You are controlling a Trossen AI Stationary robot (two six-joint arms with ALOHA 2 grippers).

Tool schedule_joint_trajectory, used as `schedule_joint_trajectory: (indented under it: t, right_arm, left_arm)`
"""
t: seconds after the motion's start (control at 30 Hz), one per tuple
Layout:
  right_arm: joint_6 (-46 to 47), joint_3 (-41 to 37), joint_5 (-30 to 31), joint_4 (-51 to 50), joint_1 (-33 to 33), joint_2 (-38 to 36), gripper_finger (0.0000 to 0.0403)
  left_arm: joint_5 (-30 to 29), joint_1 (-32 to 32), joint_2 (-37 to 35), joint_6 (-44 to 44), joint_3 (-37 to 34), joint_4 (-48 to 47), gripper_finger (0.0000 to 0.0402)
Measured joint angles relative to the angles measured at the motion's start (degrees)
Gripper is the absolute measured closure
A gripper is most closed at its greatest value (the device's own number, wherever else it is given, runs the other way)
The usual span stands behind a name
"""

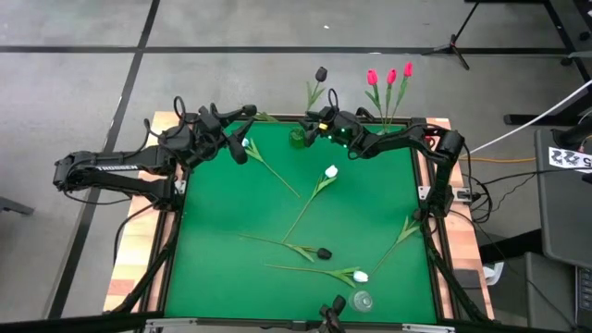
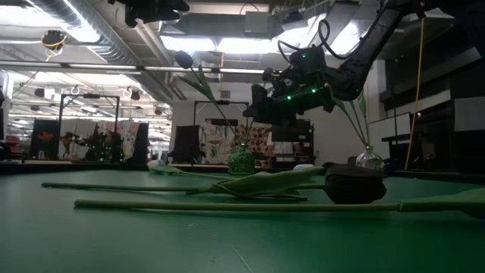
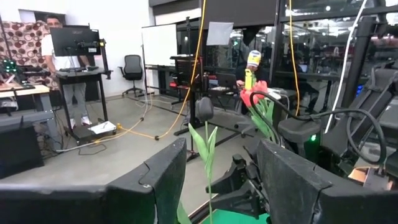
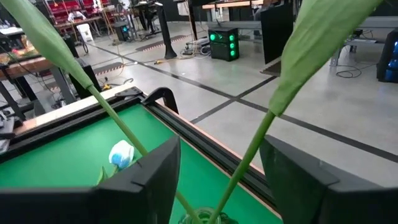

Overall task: Sort flowers into vase by color
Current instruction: Put the black tulip into the green vase

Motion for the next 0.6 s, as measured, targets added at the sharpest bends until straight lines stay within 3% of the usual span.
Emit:
schedule_joint_trajectory:
  t: [0.37,0.6]
  right_arm:
    - [-1.33,0.0,-1.05,-9.34,0.0,-3.11,0.0182]
    - [-4.27,0.02,-1.07,-23.72,0.07,-12.35,0.0182]
  left_arm:
    - [1.83,0.0,0.0,0.02,0.02,-6.2,0.0208]
    - [21.09,-0.64,2.41,-0.33,0.04,-14.26,0.0208]
